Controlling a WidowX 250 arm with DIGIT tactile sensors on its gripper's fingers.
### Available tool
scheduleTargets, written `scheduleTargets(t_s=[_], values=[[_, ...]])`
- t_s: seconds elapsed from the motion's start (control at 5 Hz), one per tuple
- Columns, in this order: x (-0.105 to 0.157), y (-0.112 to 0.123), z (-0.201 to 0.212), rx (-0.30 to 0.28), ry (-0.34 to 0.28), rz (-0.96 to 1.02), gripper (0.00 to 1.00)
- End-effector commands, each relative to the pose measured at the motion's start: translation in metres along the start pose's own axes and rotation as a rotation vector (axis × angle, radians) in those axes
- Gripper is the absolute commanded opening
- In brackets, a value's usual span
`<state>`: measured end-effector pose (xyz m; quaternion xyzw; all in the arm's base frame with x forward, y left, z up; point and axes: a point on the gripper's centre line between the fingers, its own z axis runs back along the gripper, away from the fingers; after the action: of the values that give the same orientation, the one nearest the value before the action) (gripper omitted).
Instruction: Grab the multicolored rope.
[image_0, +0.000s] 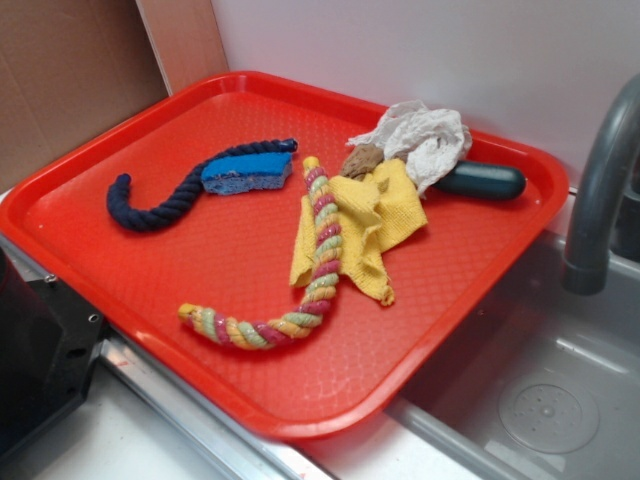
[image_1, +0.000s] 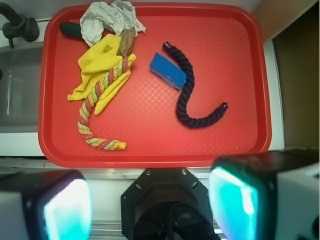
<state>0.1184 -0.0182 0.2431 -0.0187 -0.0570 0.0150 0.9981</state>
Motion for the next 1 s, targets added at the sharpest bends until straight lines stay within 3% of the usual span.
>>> scheduleTargets(t_s=[0.0, 0.2, 0.4, 0.8], values=[[0.000, 0.000, 0.000, 0.000, 0.000, 0.000, 1.00], [0.043, -0.045, -0.057, -0.017, -0.065, -0.150, 1.00], [0.055, -0.094, -0.082, -0.125, 0.006, -0.309, 1.00], [0.055, -0.094, -0.082, -0.125, 0.006, -0.309, 1.00]])
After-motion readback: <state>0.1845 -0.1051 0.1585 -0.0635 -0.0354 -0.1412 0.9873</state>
